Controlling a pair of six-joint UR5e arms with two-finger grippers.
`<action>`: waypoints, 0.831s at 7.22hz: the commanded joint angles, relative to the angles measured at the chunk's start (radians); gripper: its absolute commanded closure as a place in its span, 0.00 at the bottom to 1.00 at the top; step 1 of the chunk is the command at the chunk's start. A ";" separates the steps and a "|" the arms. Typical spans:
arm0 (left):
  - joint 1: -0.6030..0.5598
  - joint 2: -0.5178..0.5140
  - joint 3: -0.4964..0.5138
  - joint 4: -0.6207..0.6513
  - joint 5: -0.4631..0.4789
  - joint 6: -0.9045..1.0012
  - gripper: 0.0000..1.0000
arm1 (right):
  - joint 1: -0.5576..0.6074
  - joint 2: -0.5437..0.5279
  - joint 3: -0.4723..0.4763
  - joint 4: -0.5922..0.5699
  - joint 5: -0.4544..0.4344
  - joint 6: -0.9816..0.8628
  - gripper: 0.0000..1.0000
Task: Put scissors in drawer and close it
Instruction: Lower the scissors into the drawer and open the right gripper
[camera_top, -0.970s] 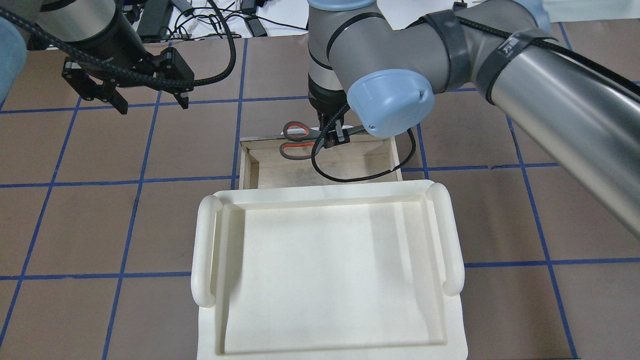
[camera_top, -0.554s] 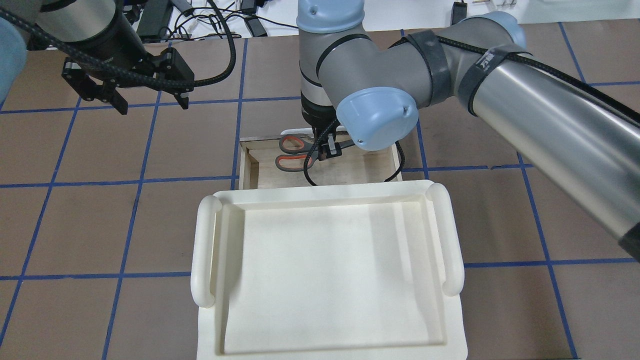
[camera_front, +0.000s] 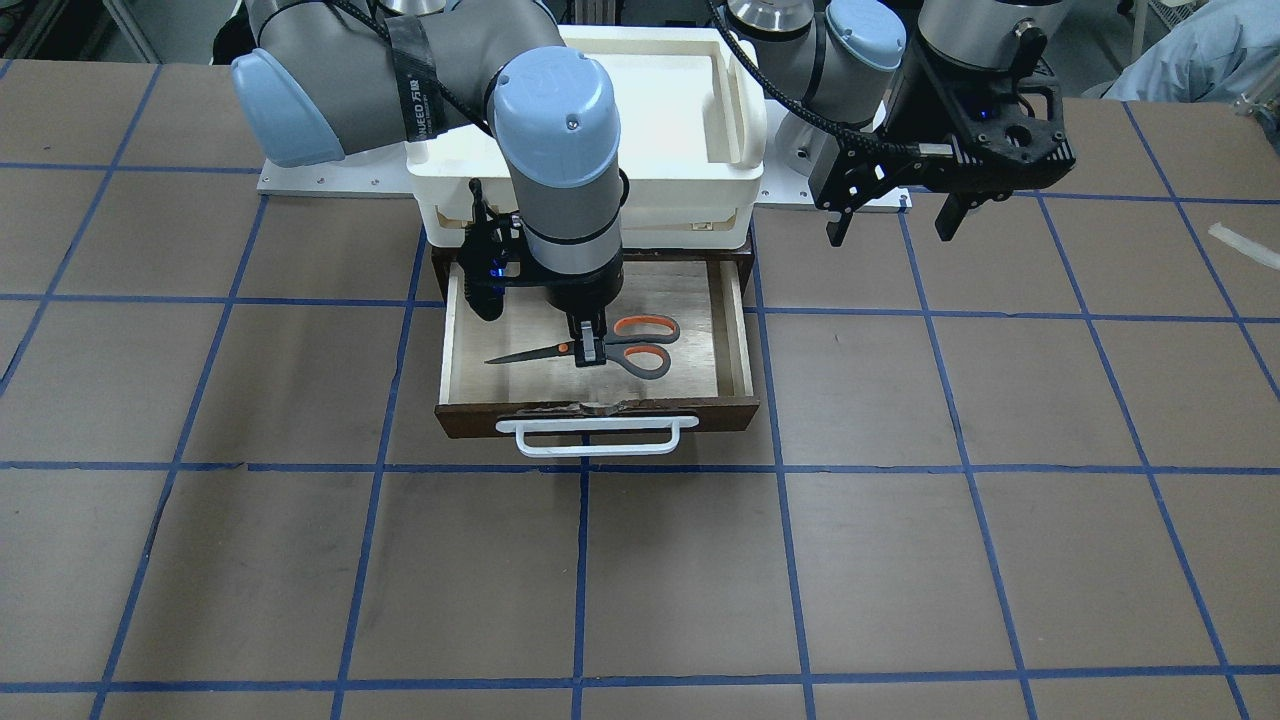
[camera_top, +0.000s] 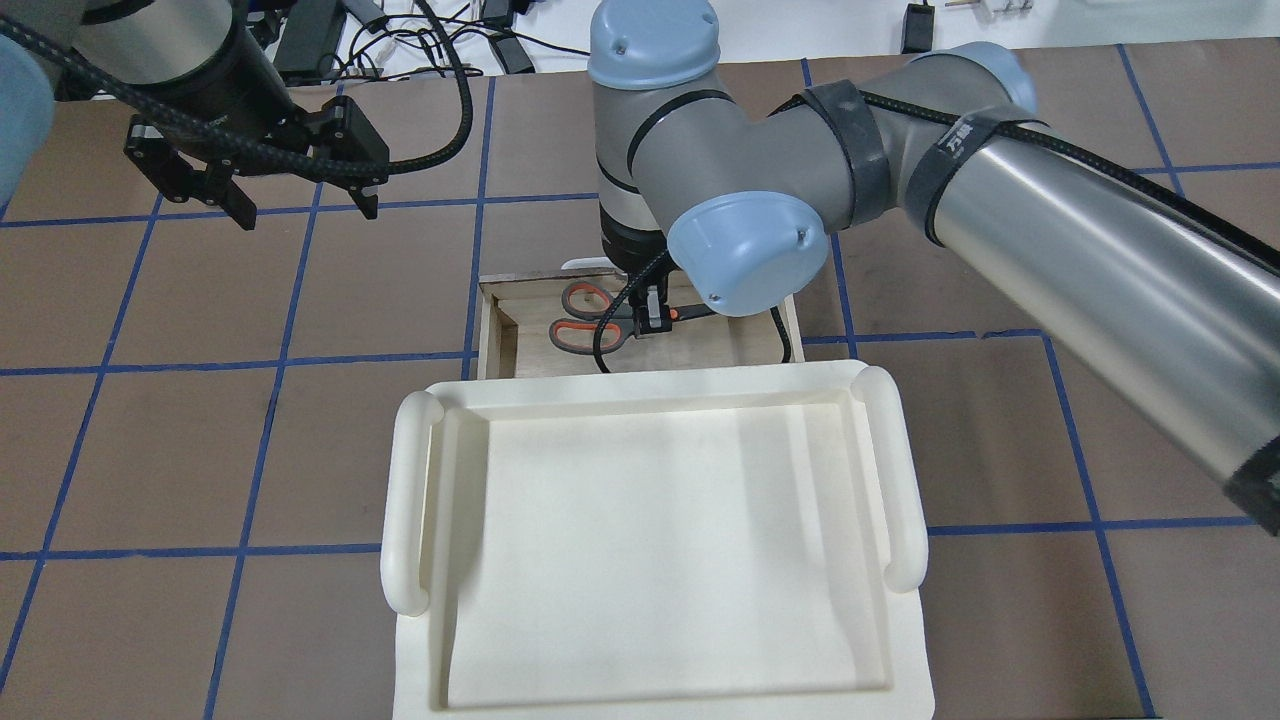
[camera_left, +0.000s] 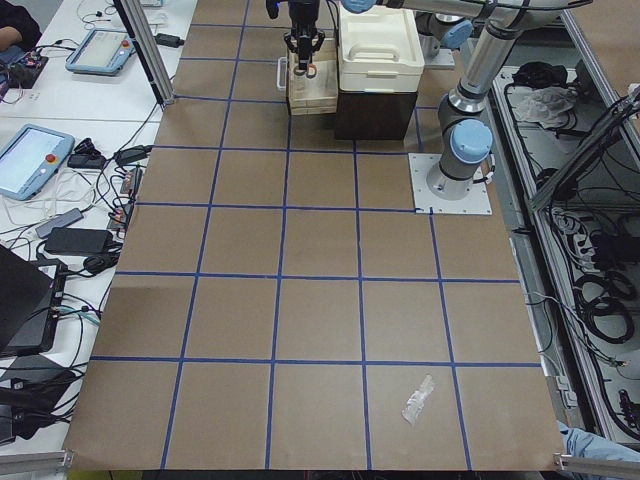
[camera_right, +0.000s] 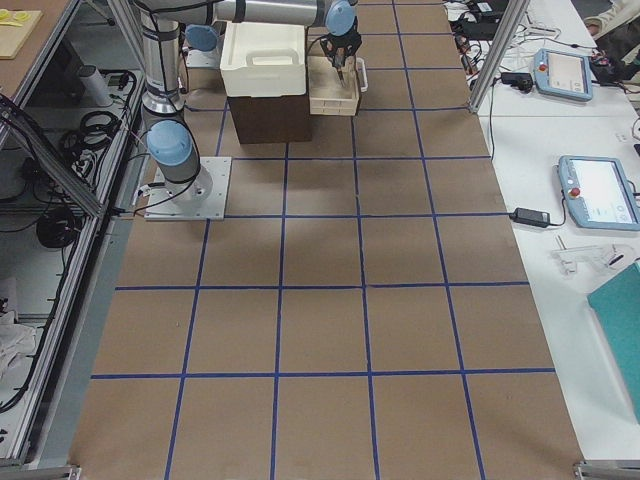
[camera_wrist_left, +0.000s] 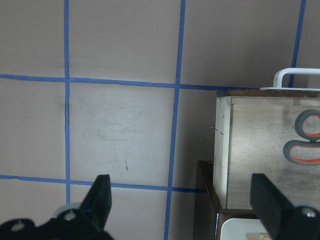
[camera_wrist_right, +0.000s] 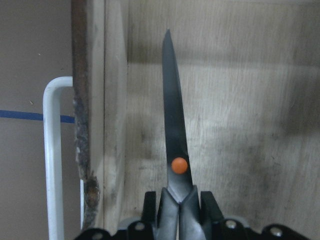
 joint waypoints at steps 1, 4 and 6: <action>0.000 0.002 -0.002 -0.004 0.001 0.000 0.00 | 0.015 0.002 0.036 -0.007 -0.002 0.000 0.95; 0.000 -0.006 -0.002 0.005 -0.002 0.000 0.00 | 0.017 0.008 0.050 -0.009 -0.001 -0.014 0.94; 0.000 -0.011 -0.002 0.005 -0.003 0.000 0.00 | 0.018 0.031 0.052 -0.021 -0.002 -0.016 0.92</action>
